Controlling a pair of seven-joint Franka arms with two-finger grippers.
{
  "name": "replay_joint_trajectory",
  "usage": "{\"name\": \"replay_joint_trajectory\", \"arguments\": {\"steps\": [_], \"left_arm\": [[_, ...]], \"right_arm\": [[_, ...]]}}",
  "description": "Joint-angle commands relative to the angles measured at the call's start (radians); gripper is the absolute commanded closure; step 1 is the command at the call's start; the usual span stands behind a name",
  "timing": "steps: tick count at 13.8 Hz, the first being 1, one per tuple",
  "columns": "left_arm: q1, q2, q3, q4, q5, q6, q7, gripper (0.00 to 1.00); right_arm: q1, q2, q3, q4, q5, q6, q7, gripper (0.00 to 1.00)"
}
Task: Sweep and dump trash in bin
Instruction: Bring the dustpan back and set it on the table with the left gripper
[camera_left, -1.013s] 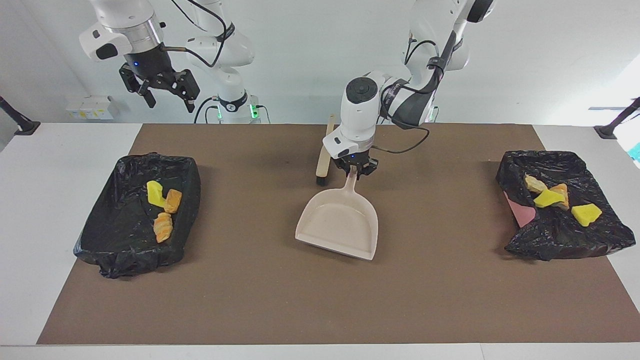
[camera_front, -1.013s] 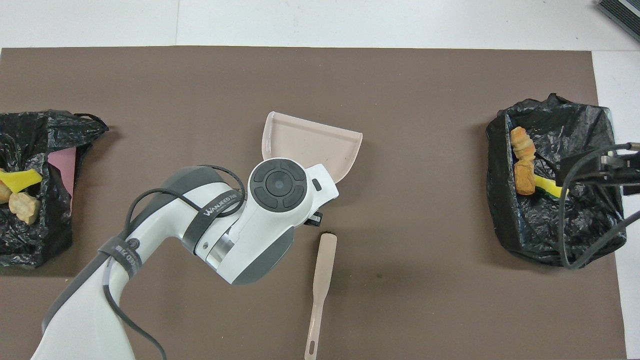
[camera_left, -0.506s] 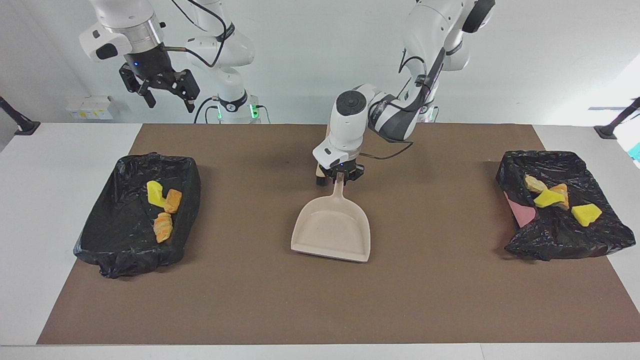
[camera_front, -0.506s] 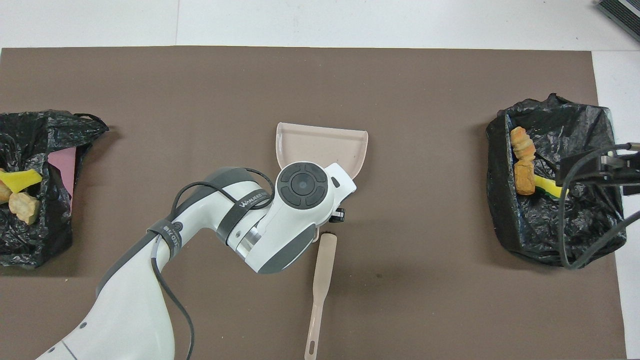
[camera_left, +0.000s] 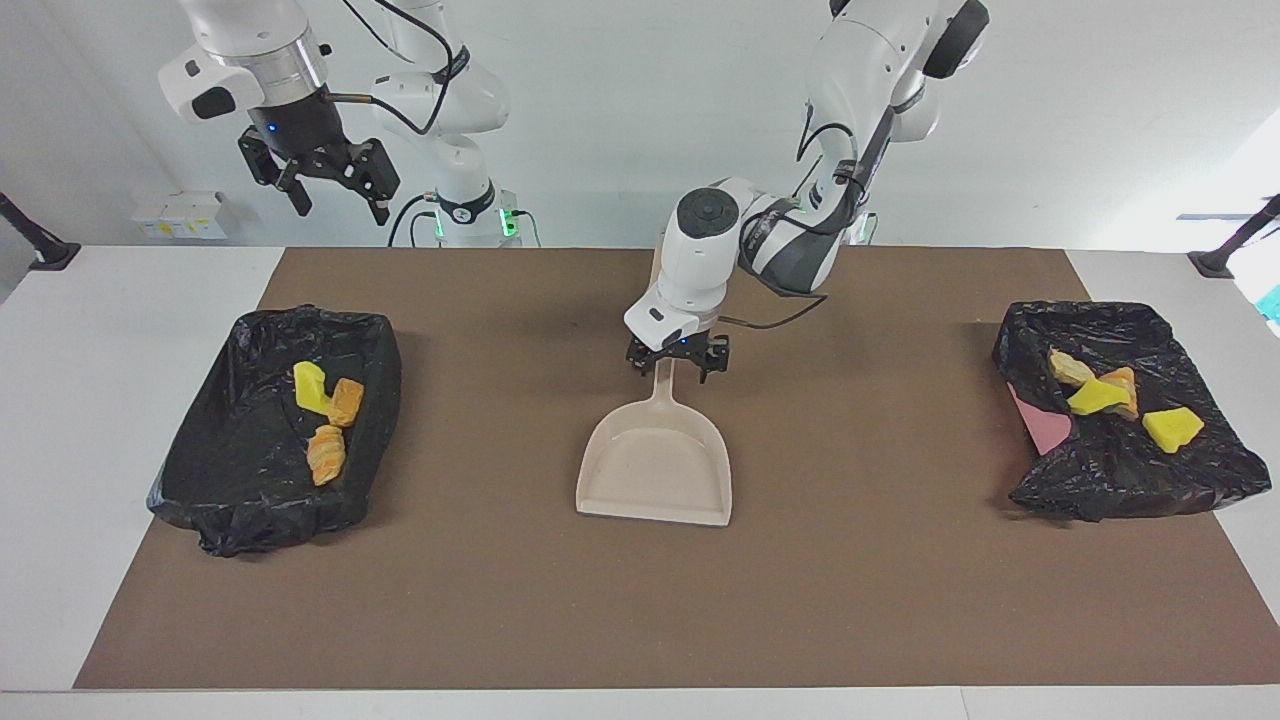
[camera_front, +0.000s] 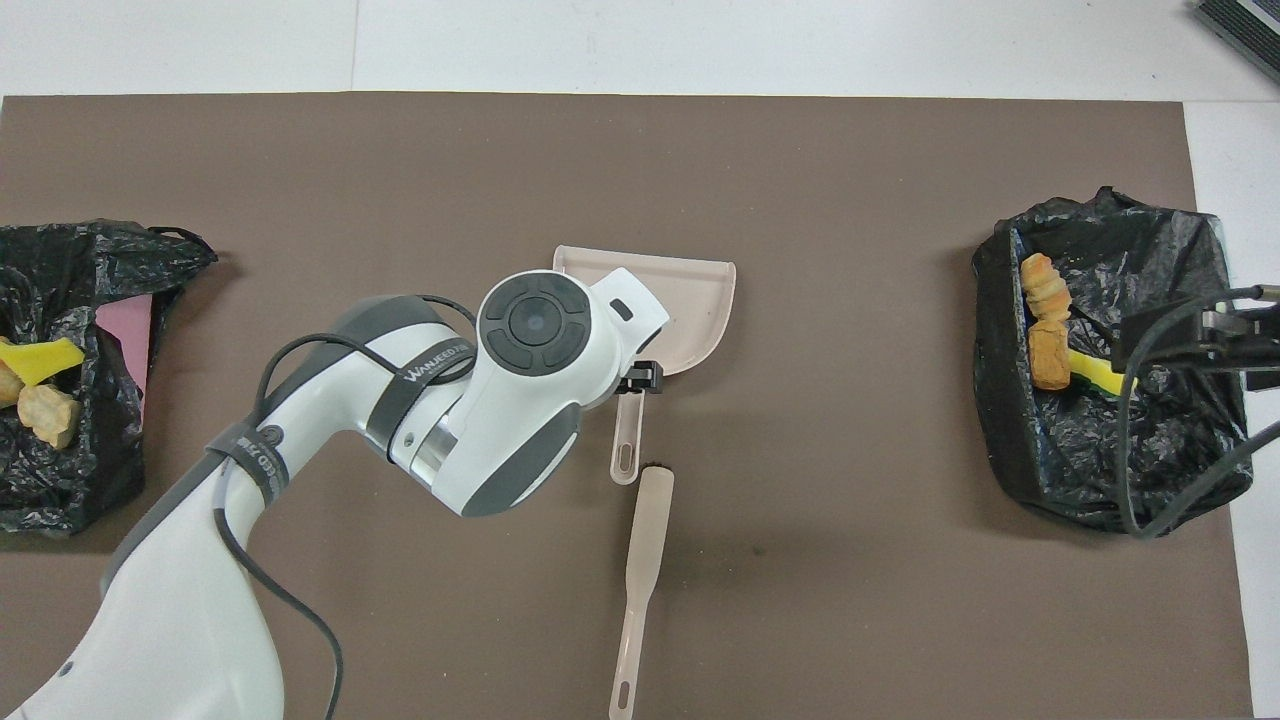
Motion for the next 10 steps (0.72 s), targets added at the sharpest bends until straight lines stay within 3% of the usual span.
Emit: {"name": "replay_joint_trajectory", "arguments": {"steps": [1, 3, 7, 10], "left_arm": [[0.011, -0.042, 0.06, -0.01, 0.009, -0.017, 0.009, 0.0], [0.014, -0.062, 0.106, -0.008, 0.009, -0.018, 0.065, 0.0], [0.018, -0.118, 0.239, -0.005, 0.006, -0.021, 0.402, 0.0], [0.02, -0.165, 0.337, 0.01, 0.004, -0.026, 0.521, 0.0]], "right_arm": [[-0.007, -0.021, 0.003, -0.022, 0.004, 0.007, -0.026, 0.0], [-0.007, -0.021, 0.003, -0.022, 0.004, 0.007, -0.026, 0.0], [-0.007, -0.021, 0.003, -0.022, 0.005, 0.007, -0.026, 0.0], [-0.007, -0.021, 0.004, -0.022, 0.005, 0.007, -0.026, 0.0]]}}
